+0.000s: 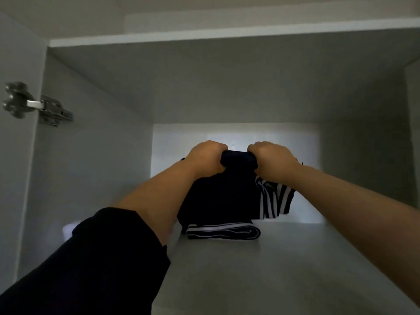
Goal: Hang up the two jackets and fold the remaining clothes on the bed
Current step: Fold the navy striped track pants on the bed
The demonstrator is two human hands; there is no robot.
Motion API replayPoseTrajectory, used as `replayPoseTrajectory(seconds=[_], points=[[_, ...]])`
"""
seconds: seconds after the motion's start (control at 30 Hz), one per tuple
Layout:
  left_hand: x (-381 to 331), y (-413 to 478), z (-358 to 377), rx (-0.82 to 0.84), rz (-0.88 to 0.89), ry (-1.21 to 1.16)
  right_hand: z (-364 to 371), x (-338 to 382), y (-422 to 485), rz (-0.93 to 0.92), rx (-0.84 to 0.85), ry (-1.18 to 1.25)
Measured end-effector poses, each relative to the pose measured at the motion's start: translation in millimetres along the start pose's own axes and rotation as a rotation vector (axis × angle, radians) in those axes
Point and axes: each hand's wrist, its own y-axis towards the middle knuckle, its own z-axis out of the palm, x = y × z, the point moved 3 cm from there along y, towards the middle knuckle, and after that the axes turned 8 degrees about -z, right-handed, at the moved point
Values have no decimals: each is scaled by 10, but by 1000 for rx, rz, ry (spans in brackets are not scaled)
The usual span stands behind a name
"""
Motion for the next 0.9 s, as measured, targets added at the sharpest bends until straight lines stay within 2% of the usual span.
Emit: replayPoseTrajectory(seconds=[0.07,0.17,0.23,0.3,0.4,0.47,0.53,0.6,0.7,0.73,0.77,0.8,0.83,0.87,0.9], points=[[82,224,132,-110,36,138,224,-103,150,-146,-217,-182],[251,489,410,-274,103,270,564,-221,350,-184,-489,-265],[394,513,787,-250,117,320,952,-188,398,-182,-503,-221],[508,391,1370,-79,113,393,1524,-63,314,-227,-322,-192],[662,63,2288,280,89,469,2425,213,36,-280,138,-83],[753,-31,2591,406,79,455,2656,264,-54,-247,172,7],[796,55,2591,439,79,397,2712,233,-10,-209,225,89],[848,181,2526,582,-31,202,2734,155,86,-234,397,295],[927,347,2411,896,-379,-246,2623,-39,246,-21,615,892],[959,438,2398,888,-487,-432,2598,-120,329,78,583,1049],[1001,549,2405,778,-573,-586,2598,-212,433,194,481,1133],[1046,654,2405,594,-625,-641,2639,-303,539,289,340,1115],[1122,753,2445,401,-627,-536,2690,-343,629,337,220,1004],[1160,801,2509,300,-585,-319,2767,-341,693,340,176,874],[1158,791,2643,332,-515,-113,2894,-312,724,321,219,740]])
